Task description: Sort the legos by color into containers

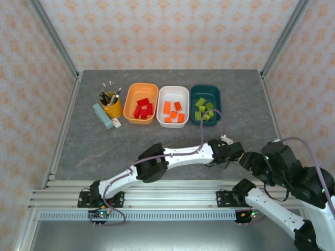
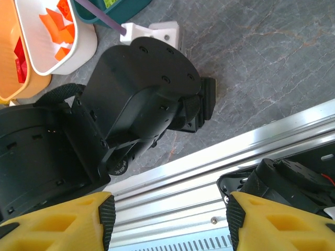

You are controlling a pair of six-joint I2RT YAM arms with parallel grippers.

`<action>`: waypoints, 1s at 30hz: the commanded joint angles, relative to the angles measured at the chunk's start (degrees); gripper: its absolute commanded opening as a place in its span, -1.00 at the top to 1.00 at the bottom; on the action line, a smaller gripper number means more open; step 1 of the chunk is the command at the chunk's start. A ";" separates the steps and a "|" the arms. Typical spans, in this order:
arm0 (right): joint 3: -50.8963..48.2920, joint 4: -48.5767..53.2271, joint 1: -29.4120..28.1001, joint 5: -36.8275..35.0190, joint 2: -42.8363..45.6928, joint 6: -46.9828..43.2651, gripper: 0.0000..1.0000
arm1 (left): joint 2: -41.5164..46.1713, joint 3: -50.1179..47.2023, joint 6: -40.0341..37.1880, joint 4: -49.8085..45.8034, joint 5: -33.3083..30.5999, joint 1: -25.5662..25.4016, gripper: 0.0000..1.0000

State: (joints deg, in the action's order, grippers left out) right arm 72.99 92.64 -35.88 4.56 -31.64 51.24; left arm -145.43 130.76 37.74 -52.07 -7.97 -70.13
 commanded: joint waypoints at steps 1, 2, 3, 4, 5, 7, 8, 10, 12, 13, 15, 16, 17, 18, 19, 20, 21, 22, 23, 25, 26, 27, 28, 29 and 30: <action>-1.01 0.48 -0.33 0.44 0.62 0.18 -0.21 | -1.49 2.92 1.01 -4.23 -3.45 -0.28 -0.25; -1.07 0.21 -0.33 0.45 0.60 0.09 -0.20 | -1.71 2.92 1.11 -4.40 -3.45 -0.23 -0.23; -1.18 -0.08 -0.33 0.54 0.61 0.00 -0.20 | -2.02 2.84 1.03 -4.19 -3.18 -0.18 -0.17; -1.25 -0.24 -0.33 0.54 0.61 0.00 -0.20 | -2.35 2.83 0.89 -4.06 -2.74 -0.21 -0.12; -1.44 -0.37 -0.33 0.63 0.61 0.04 -0.20 | -2.60 2.92 0.77 -3.96 -2.43 -0.24 -0.07; -1.54 -0.61 -0.33 0.71 0.61 0.22 -0.20 | -3.06 2.92 0.91 -4.03 -2.32 -0.19 0.02; -1.54 -0.76 -0.33 0.71 0.61 0.17 -0.20 | -3.15 2.92 1.00 -4.08 -2.36 -0.19 0.06; -1.47 -1.02 -0.33 0.72 0.48 0.11 -0.20 | -3.37 2.80 1.28 -4.44 -2.75 -0.15 0.09; -1.36 -1.49 -0.33 0.84 0.20 -0.08 -0.20 | -3.44 2.36 1.44 -4.20 -2.46 0.16 0.09; -1.45 -1.77 -0.33 0.93 0.10 -0.17 -0.20 | -3.46 2.23 1.46 -4.01 -2.24 0.25 0.09; -1.36 -2.24 -0.33 0.90 -0.13 -0.27 -0.20 | -3.40 2.31 1.14 -3.90 -2.14 0.38 0.23; -1.32 -2.33 -0.29 0.77 -0.22 -0.31 -0.20 | -3.18 2.31 1.03 -3.84 -2.30 0.51 0.33; -1.24 -2.55 -0.33 0.78 -0.33 -0.40 -0.20 | -2.89 2.31 1.11 -3.95 -2.64 0.54 0.40; -1.06 -2.77 -0.33 0.70 -0.47 -0.52 -0.20 | -2.32 2.22 1.27 -4.16 -3.11 0.69 0.41; -0.93 -3.20 -0.33 0.72 -0.52 -0.74 -0.20 | -1.65 2.01 1.50 -4.40 -3.47 0.86 0.42; -0.88 -3.65 -0.33 0.67 -0.53 -1.03 -0.20 | -0.34 1.31 1.85 -4.29 -3.87 1.15 0.42; -0.99 -4.31 -0.33 0.80 -0.53 -1.37 -0.20 | 1.26 0.08 2.27 -3.84 -3.98 1.51 0.42; -1.13 -5.12 -0.33 0.86 -0.53 -1.64 -0.20 | 3.14 -1.45 2.63 -3.15 -4.13 2.01 0.42; -1.50 -6.15 -0.33 1.16 -0.61 -2.05 -0.20 | 5.59 -3.73 3.01 -1.98 -4.16 2.60 0.42; -2.59 -9.66 -0.33 2.65 -0.83 -2.88 -0.20 | 10.50 -8.21 3.52 0.34 -4.06 4.02 0.42; -3.06 -11.69 -0.33 3.43 -1.17 -3.23 -0.20 | 12.97 -10.49 3.66 1.41 -3.86 4.80 0.42; -3.56 -13.97 -0.37 4.19 -1.63 -3.55 -0.20 | 15.10 -12.46 3.62 2.23 -3.43 5.76 0.42; -3.93 -16.21 -0.33 4.76 -2.07 -3.88 -0.20 | 16.94 -13.82 3.50 2.70 -3.08 6.55 0.42; -4.16 -18.68 -0.33 5.14 -2.88 -4.24 -0.20 | 18.88 -15.33 3.16 3.15 -2.78 7.57 0.42; -4.34 -21.19 -0.33 5.44 -3.79 -4.67 -0.20 | 20.80 -16.58 2.73 3.14 -2.55 8.46 0.42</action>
State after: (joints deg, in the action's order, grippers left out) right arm 69.49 80.95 -35.86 8.23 -33.08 48.82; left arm -132.38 116.29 39.64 -51.37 -8.60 -64.20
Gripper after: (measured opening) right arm 0.601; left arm 0.321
